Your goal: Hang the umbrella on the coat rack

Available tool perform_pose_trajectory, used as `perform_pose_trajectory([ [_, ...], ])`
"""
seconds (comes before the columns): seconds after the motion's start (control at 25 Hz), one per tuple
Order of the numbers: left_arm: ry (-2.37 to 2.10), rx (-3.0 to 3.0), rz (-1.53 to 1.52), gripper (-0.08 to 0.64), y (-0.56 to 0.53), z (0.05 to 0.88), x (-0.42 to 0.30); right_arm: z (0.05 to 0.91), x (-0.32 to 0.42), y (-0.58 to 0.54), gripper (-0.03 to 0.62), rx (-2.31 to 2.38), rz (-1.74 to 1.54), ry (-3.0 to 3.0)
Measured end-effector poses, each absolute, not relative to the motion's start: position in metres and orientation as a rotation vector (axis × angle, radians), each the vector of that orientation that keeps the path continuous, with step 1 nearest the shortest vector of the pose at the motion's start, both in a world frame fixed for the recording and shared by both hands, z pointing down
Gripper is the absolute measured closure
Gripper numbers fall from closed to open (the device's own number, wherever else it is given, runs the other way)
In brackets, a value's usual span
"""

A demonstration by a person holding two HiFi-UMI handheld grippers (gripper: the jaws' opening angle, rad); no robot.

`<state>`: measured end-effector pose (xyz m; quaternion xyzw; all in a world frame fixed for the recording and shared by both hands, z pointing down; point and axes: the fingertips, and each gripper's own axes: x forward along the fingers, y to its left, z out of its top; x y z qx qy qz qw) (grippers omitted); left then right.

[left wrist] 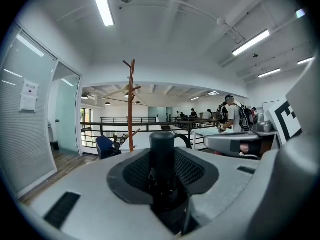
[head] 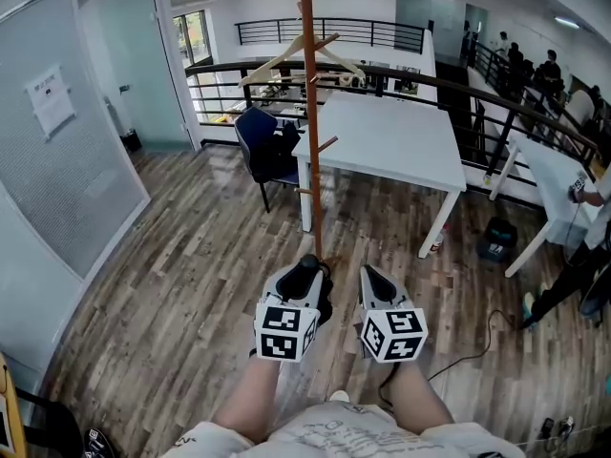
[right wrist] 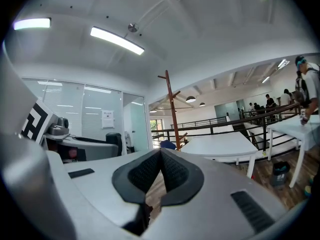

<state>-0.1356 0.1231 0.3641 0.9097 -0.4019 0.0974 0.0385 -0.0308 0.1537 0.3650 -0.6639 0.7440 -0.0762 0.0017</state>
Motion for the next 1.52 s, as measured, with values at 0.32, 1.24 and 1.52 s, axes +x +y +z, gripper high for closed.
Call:
perform_pose_trajectory([
  [0.32,-1.267,2.771,0.309,0.416,0.068,0.367,-0.065,0.375,0.045,0.104,0.592,-2.059,-0.275,2.358],
  [1.24,-1.200,2.751,0.390,0.416,-0.085,0.404,0.060,0.404,0.171,-0.030,0.592,-2.137,-0.287,2.366],
  [1.52,-1.178,2.754,0.354,0.416,-0.167,0.396,0.090,0.387,0.200,-0.123,0.592,-2.136,-0.255,2.348],
])
